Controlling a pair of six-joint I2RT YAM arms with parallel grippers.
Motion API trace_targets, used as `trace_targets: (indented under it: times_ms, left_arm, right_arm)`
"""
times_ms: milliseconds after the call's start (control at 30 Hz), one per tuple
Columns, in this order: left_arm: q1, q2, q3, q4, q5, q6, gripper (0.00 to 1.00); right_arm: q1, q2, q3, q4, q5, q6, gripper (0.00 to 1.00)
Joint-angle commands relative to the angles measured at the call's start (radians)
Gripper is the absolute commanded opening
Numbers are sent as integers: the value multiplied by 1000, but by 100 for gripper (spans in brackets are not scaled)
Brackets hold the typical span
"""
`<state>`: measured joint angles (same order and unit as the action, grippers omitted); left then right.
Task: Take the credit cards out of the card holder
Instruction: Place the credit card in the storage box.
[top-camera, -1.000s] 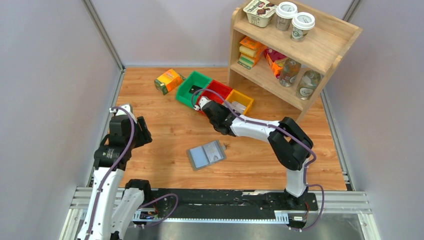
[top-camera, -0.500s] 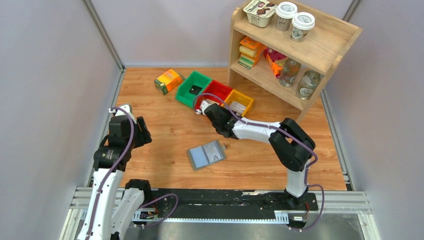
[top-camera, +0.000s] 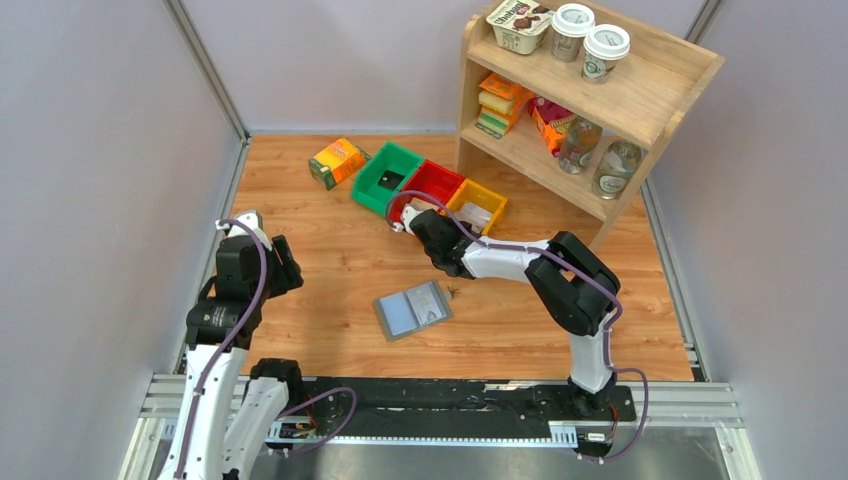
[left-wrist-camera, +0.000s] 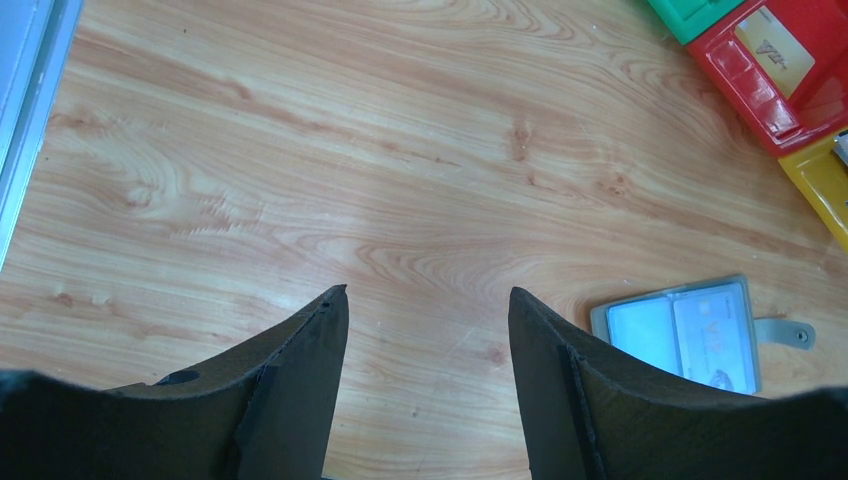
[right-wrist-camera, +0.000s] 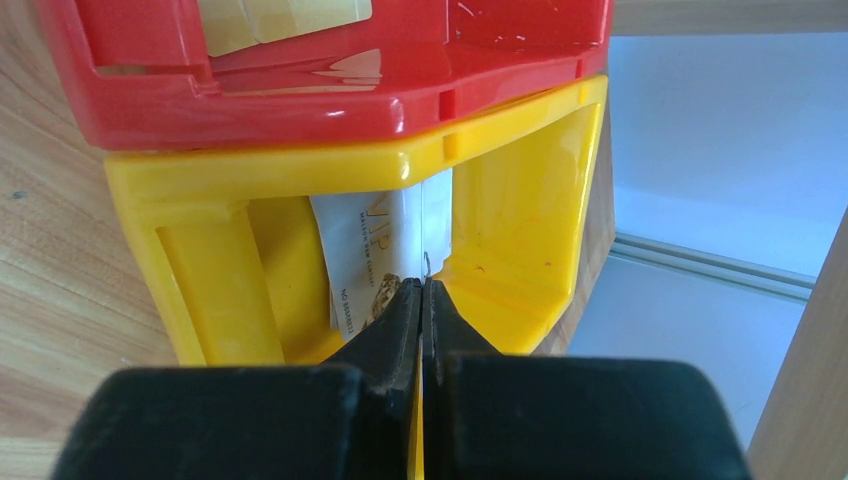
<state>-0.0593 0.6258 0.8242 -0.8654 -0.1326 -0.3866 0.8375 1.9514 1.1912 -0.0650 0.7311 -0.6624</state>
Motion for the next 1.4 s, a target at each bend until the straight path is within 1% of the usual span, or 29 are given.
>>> trace_targets:
  times_ms: [0, 33, 133, 233, 333, 400, 500, 700, 767, 800, 933, 1000, 1133, 1167, 1200, 1233, 1367]
  left_arm:
    - [4, -18, -2, 40, -2, 18, 68]
    - [6, -21, -5, 40, -1, 18, 68]
    - [9, -26, -8, 46, 1, 18, 68]
    - [10, -26, -10, 46, 2, 18, 68]
    - [13, -28, -11, 46, 4, 20, 68]
    - [13, -28, -11, 48, 5, 18, 68]
    - [15, -28, -14, 51, 10, 17, 68]
    - [15, -20, -14, 55, 43, 6, 68]
    - [15, -21, -8, 58, 77, -15, 68]
    - [15, -23, -11, 65, 126, -32, 68]
    - [12, -17, -33, 112, 289, -119, 68]
    - [0, -12, -46, 134, 330, -153, 68]
    - [-98, -3, -63, 166, 312, -218, 66]
    - [-152, 2, -69, 180, 304, -244, 66]
    - [-178, 14, -72, 190, 285, -258, 66]
    - [-239, 20, -80, 207, 272, -283, 64]
    - [-391, 93, -109, 270, 186, -345, 60]
  right_arm:
    - [-9, 7, -4, 42, -10, -16, 1]
    - [-11, 7, -4, 39, -15, -16, 2]
    - [-12, 1, -1, 18, -30, -9, 10]
    - [-12, -8, 13, -28, -50, 18, 23]
    - [-11, -32, 27, -79, -78, 64, 29]
    - [-8, -60, 34, -117, -107, 96, 38]
    - [5, -118, 51, -180, -160, 145, 47]
    - [17, -250, 70, -298, -280, 318, 62]
    - [17, -296, 77, -344, -318, 395, 65]
    - [17, -319, 79, -363, -335, 437, 67]
    - [17, -390, 76, -432, -427, 639, 68]
    - [18, -420, 62, -453, -499, 746, 67]
    - [28, -471, -7, -427, -640, 914, 59]
    - [31, -479, -25, -412, -677, 952, 57]
    - [35, -486, -47, -395, -714, 983, 55]
    - [35, -491, -67, -368, -764, 1016, 53]
    - [37, -485, -151, -276, -849, 1121, 48]
